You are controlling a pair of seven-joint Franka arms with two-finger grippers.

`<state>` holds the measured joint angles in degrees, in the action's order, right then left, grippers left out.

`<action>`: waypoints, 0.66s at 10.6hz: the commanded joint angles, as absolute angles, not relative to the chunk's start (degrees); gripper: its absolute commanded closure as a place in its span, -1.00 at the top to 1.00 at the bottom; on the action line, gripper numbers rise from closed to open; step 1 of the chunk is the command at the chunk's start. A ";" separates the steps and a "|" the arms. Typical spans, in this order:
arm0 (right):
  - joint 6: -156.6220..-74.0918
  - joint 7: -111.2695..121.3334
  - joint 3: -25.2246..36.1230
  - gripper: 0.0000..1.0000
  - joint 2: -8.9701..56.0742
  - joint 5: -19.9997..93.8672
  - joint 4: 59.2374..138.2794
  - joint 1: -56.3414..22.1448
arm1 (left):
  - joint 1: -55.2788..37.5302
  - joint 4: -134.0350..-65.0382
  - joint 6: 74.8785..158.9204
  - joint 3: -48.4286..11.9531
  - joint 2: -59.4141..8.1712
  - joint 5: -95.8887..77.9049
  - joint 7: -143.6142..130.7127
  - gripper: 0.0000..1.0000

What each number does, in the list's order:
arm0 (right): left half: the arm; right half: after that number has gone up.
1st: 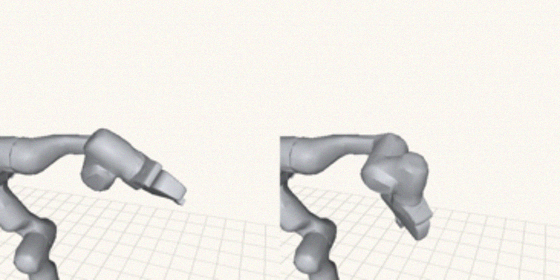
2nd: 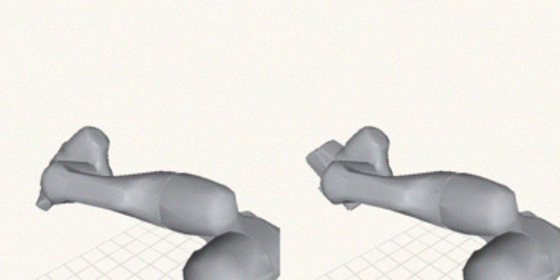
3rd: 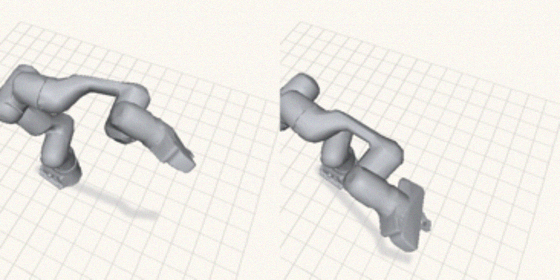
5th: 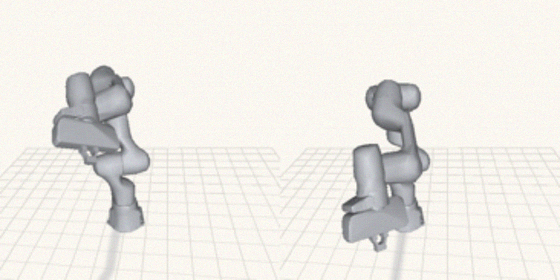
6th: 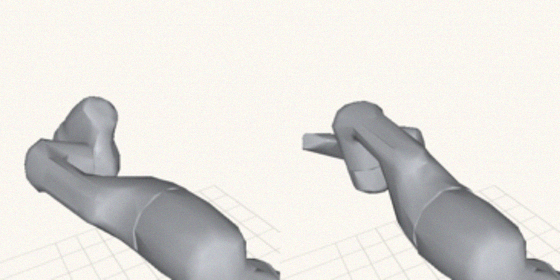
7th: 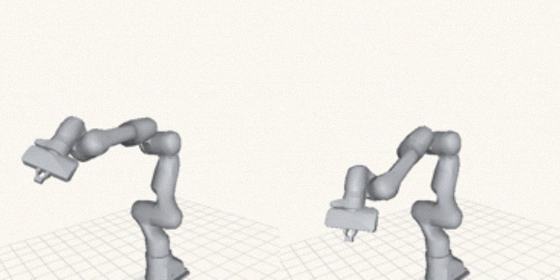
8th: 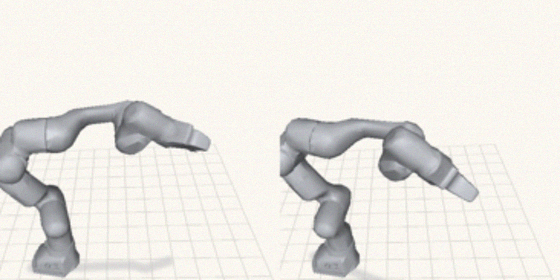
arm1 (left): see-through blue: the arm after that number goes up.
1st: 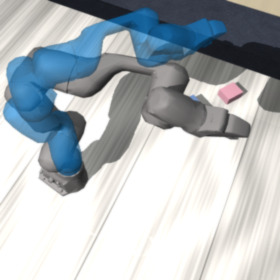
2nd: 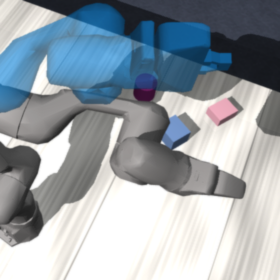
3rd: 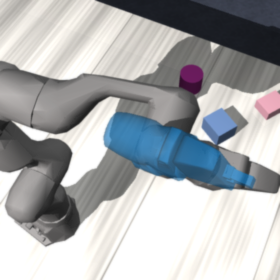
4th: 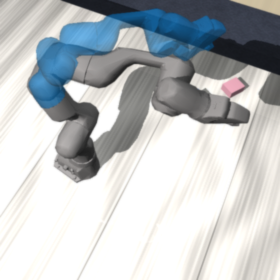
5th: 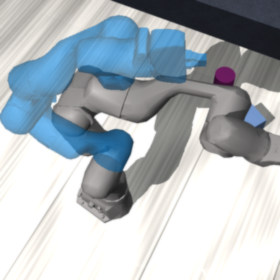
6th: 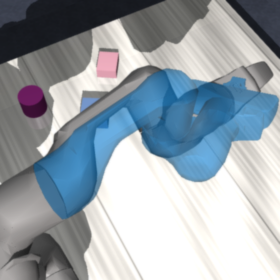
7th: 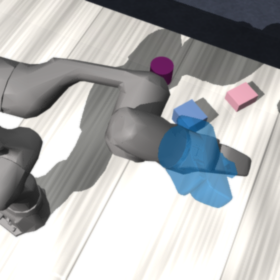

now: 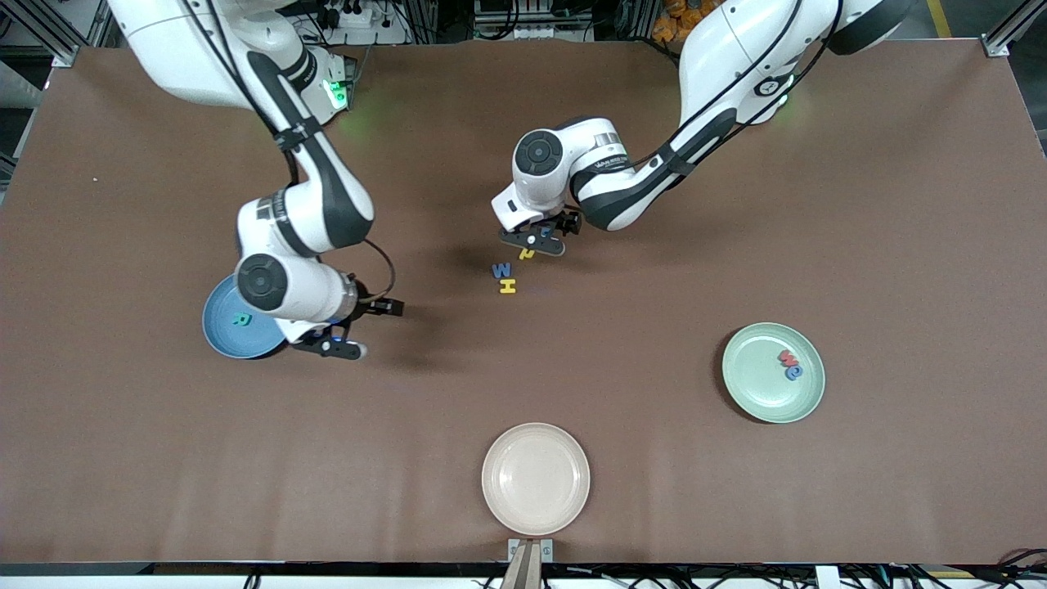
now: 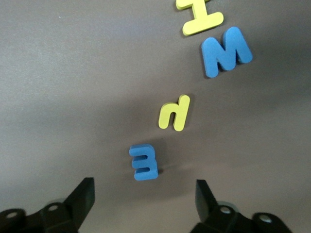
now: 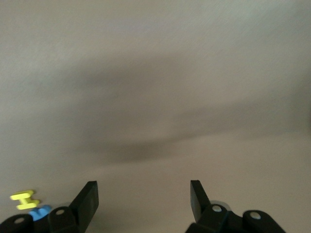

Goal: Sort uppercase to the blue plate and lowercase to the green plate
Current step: 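Grasp the blue E with the left gripper while the right gripper returns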

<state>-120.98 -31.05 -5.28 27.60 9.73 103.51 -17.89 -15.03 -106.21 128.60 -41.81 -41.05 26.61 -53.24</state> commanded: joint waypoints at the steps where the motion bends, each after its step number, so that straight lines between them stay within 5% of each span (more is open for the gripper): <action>1: -123.21 -38.39 -6.06 0.70 27.77 10.28 104.15 -20.03 | -16.96 -106.35 130.51 -39.21 -41.22 27.68 -54.84 0.72; 7: -128.50 -38.14 -6.15 0.80 28.30 10.02 106.61 -22.67 | -16.70 -106.43 132.09 -38.15 -43.15 29.27 -56.51 0.42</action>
<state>-127.81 -37.36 -6.01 28.76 9.73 105.66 -21.60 -16.41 -106.33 130.86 -38.34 -42.74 27.74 -54.12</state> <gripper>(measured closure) 0.097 0.282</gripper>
